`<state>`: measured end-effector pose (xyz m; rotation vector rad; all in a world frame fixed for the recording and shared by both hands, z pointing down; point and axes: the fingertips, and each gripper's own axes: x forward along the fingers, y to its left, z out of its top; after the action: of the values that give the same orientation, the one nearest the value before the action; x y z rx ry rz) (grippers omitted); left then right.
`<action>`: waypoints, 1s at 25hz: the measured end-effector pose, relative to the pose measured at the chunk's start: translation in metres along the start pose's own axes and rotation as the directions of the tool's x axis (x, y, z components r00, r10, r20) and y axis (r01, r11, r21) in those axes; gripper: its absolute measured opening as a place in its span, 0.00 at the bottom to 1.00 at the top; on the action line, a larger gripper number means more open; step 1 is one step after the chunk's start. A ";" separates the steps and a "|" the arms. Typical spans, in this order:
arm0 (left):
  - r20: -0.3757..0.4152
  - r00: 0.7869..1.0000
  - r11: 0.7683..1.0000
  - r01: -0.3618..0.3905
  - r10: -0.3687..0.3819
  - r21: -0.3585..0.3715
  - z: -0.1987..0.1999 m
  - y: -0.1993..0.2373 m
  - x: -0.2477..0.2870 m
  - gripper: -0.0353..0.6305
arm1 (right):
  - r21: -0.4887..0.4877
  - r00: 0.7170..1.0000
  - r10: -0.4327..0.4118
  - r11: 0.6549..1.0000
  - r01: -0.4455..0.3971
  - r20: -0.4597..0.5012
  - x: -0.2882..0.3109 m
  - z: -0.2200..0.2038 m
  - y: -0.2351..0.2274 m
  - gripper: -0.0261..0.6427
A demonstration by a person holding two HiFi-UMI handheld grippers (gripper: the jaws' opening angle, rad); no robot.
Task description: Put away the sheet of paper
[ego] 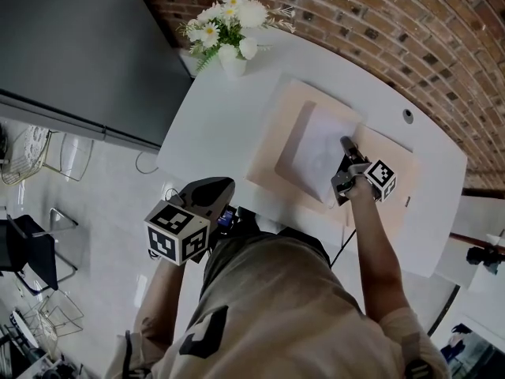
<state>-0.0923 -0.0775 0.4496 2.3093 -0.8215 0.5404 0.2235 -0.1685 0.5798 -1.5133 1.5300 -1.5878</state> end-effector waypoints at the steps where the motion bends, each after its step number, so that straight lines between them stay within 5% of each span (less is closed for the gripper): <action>1: 0.000 1.000 1.000 0.001 -0.001 0.000 0.000 0.000 0.000 0.08 | -0.001 1.000 -0.001 1.000 0.001 0.000 0.000 0.000 0.000 0.07; 25: -0.012 1.000 1.000 -0.014 0.014 -0.017 -0.005 0.013 -0.008 0.08 | 0.021 1.000 0.006 1.000 -0.006 -0.023 0.024 -0.015 0.007 0.07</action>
<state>-0.1071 -0.0792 0.4541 2.2848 -0.8339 0.5507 0.2005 -0.1860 0.5860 -1.4825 1.5241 -1.6187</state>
